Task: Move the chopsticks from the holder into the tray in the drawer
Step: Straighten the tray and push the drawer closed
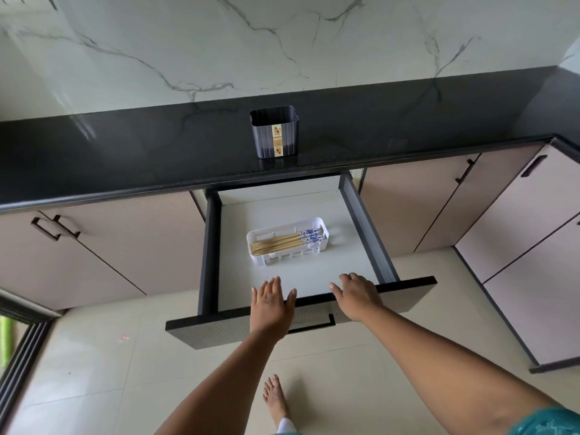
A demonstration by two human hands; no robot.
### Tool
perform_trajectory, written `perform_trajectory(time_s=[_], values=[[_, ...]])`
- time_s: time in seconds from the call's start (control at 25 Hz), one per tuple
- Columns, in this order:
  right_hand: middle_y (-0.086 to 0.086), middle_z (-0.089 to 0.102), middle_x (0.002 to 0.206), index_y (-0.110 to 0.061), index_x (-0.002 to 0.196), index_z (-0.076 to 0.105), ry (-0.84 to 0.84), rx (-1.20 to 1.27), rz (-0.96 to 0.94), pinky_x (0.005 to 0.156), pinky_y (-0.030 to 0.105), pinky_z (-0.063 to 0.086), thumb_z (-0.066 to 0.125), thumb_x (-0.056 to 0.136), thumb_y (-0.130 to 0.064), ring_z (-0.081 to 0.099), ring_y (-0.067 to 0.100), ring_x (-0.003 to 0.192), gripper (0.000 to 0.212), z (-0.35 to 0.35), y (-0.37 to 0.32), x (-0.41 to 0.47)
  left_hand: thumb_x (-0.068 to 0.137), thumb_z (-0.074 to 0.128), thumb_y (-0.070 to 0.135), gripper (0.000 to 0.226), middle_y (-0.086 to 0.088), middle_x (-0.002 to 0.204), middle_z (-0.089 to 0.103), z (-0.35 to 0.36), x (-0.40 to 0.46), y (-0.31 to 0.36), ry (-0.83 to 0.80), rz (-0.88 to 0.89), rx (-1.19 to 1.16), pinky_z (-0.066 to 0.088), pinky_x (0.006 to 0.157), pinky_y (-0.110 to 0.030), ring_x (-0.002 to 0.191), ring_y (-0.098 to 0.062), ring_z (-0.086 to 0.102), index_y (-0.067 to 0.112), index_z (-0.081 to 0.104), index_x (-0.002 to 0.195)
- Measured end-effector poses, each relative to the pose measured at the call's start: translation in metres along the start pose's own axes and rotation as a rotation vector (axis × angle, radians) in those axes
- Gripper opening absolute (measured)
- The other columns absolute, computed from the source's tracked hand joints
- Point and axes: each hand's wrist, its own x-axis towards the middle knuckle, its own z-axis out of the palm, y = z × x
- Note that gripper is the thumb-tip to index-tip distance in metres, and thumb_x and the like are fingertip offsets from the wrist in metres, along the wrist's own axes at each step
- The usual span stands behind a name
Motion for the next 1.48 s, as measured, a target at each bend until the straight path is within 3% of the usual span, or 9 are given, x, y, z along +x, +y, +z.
perform_trajectory(time_s=[0.16, 0.4, 0.68, 0.84, 1.0, 1.12, 1.2, 1.32, 1.48], values=[[0.008, 0.061, 0.122, -0.013, 0.122, 0.057, 0.040, -0.090, -0.092, 0.096, 0.038, 0.042, 0.024, 0.100, -0.051, 0.056, 0.026, 0.111, 0.054, 0.009, 0.009, -0.017, 0.098, 0.028, 0.051, 0.059, -0.004, 0.143, 0.047, 0.003, -0.030, -0.013, -0.016, 0.093, 0.188, 0.018, 0.117, -0.034, 0.134, -0.023, 0.039, 0.016, 0.035, 0.145], [0.008, 0.059, 0.124, -0.012, 0.122, 0.056, 0.015, -0.082, -0.067, 0.098, 0.039, 0.039, 0.024, 0.101, -0.050, 0.054, 0.027, 0.115, 0.055, 0.002, 0.007, -0.012, 0.099, 0.029, 0.048, 0.048, -0.006, 0.125, 0.062, -0.014, -0.015, -0.010, -0.100, 0.035, 0.141, 0.038, 0.100, -0.036, 0.117, -0.025, 0.053, 0.017, 0.056, 0.123], [0.010, 0.043, 0.144, -0.012, 0.140, 0.042, -0.180, 0.170, 0.098, 0.105, 0.039, 0.040, 0.043, 0.097, -0.043, 0.046, 0.029, 0.129, 0.053, -0.007, -0.011, 0.056, 0.101, 0.034, 0.040, 0.049, -0.014, 0.138, 0.053, -0.026, 0.047, -0.029, -0.072, -0.232, -0.196, 0.038, 0.104, -0.039, 0.126, -0.030, 0.047, 0.007, 0.046, 0.136], [0.014, 0.039, 0.146, -0.007, 0.141, 0.038, -0.169, 0.264, 0.215, 0.105, 0.039, 0.042, 0.051, 0.094, -0.036, 0.044, 0.032, 0.131, 0.057, -0.003, -0.011, 0.118, 0.100, 0.039, 0.027, 0.051, -0.015, 0.148, 0.042, -0.023, 0.097, -0.046, -0.116, -0.362, -0.271, 0.036, 0.108, -0.040, 0.133, -0.032, 0.042, 0.009, 0.030, 0.147], [0.017, 0.054, 0.131, -0.008, 0.129, 0.051, -0.093, 0.359, 0.352, 0.090, 0.036, 0.048, 0.057, 0.088, -0.027, 0.054, 0.035, 0.118, 0.045, -0.003, -0.014, 0.181, 0.101, 0.037, 0.020, 0.058, -0.009, 0.157, 0.027, -0.015, 0.138, -0.058, -0.137, -0.529, -0.441, 0.040, 0.108, -0.043, 0.137, -0.032, 0.038, 0.017, 0.013, 0.153], [0.015, 0.064, 0.119, -0.010, 0.124, 0.056, -0.117, 0.587, 0.500, 0.072, 0.029, 0.042, 0.053, 0.091, -0.026, 0.062, 0.033, 0.100, 0.037, 0.000, -0.021, 0.214, 0.100, 0.038, 0.021, 0.055, -0.006, 0.156, 0.030, -0.013, 0.167, -0.070, -0.090, -0.548, -0.532, 0.036, 0.111, -0.042, 0.138, -0.028, 0.038, 0.019, 0.020, 0.152], [0.014, 0.067, 0.116, -0.012, 0.123, 0.059, -0.139, 0.617, 0.540, 0.070, 0.027, 0.041, 0.052, 0.092, -0.025, 0.063, 0.032, 0.101, 0.034, 0.005, -0.020, 0.225, 0.099, 0.039, 0.017, 0.049, -0.007, 0.146, 0.045, -0.013, 0.183, -0.074, -0.090, -0.546, -0.550, 0.043, 0.101, -0.036, 0.126, -0.027, 0.050, 0.016, 0.032, 0.147], [0.015, 0.069, 0.113, -0.010, 0.117, 0.065, -0.089, 0.583, 0.598, 0.074, 0.028, 0.047, 0.053, 0.093, -0.019, 0.065, 0.033, 0.103, 0.028, 0.010, -0.018, 0.228, 0.093, 0.034, 0.008, 0.038, -0.004, 0.097, 0.060, -0.013, 0.193, -0.071, -0.101, -0.561, -0.547, 0.042, 0.060, -0.025, 0.072, -0.014, 0.053, 0.013, 0.055, 0.125], [0.015, 0.072, 0.109, -0.009, 0.107, 0.071, -0.049, 0.565, 0.629, 0.073, 0.025, 0.046, 0.057, 0.092, -0.021, 0.066, 0.031, 0.102, 0.024, 0.016, -0.014, 0.220, 0.089, 0.032, 0.004, 0.042, -0.008, 0.105, 0.065, -0.011, 0.192, -0.067, -0.064, -0.562, -0.601, 0.042, 0.060, -0.026, 0.075, -0.018, 0.054, 0.018, 0.057, 0.119]])
